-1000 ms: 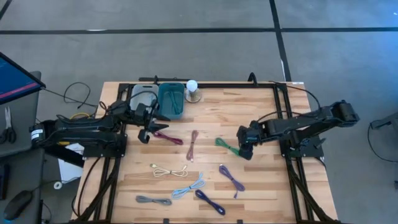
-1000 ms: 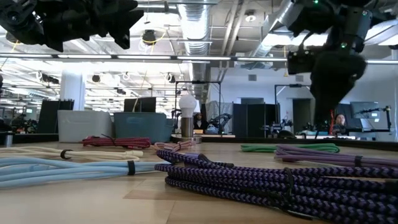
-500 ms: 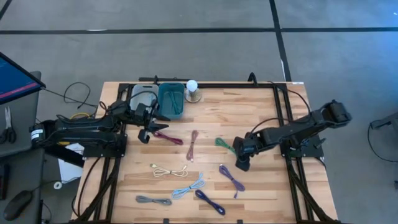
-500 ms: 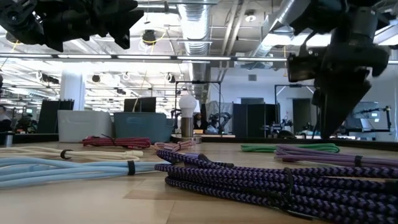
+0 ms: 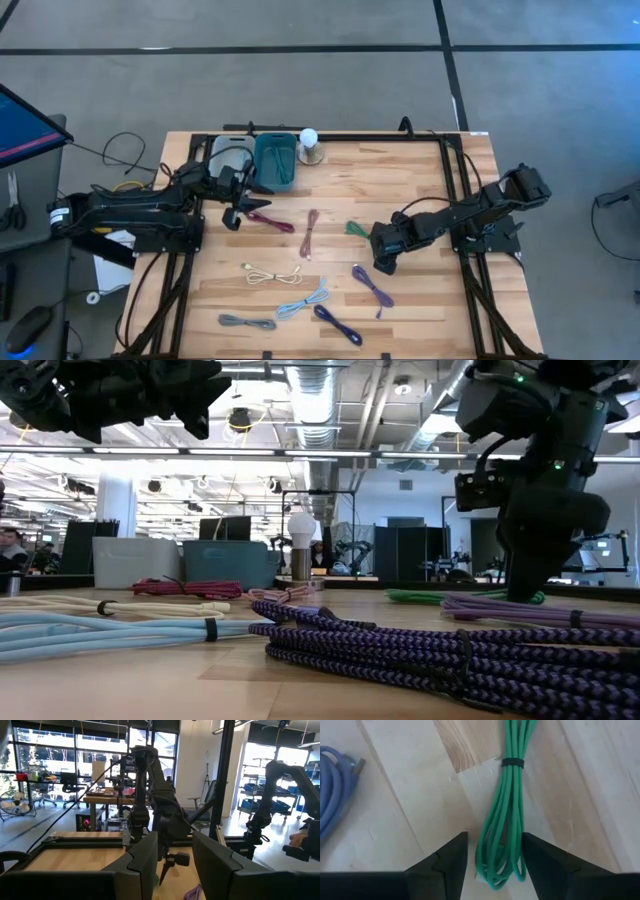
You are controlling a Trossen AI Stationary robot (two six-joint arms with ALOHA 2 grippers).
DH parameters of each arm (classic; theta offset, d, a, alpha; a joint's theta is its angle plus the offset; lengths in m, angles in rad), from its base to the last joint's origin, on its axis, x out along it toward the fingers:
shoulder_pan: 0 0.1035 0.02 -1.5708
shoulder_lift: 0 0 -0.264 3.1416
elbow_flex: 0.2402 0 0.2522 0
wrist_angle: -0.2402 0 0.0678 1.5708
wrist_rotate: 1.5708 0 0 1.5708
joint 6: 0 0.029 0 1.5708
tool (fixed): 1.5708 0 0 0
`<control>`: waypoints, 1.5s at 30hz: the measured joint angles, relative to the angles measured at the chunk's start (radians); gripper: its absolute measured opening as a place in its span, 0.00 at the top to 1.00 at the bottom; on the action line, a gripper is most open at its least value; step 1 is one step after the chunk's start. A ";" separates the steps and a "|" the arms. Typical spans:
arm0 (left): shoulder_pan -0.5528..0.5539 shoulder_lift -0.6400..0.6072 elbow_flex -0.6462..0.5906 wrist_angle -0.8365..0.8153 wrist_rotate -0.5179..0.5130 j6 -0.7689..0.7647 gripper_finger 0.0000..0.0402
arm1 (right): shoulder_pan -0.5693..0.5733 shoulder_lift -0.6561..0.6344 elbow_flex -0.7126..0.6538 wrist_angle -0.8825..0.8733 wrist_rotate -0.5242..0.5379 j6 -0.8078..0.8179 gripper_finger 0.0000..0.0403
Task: Pick & Place USB Port
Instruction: Put the green charger cable into the gray bin
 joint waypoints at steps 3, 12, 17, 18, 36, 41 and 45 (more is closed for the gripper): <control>0.000 0.000 0.000 -0.002 0.000 0.000 0.70 | 0.000 0.013 0.000 0.002 0.012 -0.005 0.59; 0.000 0.000 0.000 -0.003 0.000 0.000 0.70 | -0.001 -0.008 -0.003 0.016 0.023 -0.026 0.91; 0.000 0.000 0.000 -0.009 0.000 0.000 0.70 | -0.001 -0.034 -0.007 0.017 0.050 -0.027 0.97; 0.000 0.000 0.000 -0.010 0.000 0.000 0.70 | -0.003 -0.041 -0.008 0.018 0.065 -0.027 0.97; 0.000 0.000 0.000 -0.018 0.000 0.000 0.70 | -0.062 -0.358 -0.006 0.197 0.220 -0.247 0.99; 0.000 0.000 0.000 -0.018 0.000 0.000 0.70 | -0.085 -0.405 -0.006 0.367 0.219 -0.373 0.99; 0.000 0.000 0.000 -0.018 0.000 0.000 0.70 | -0.105 -0.407 -0.005 0.476 0.200 -0.456 0.99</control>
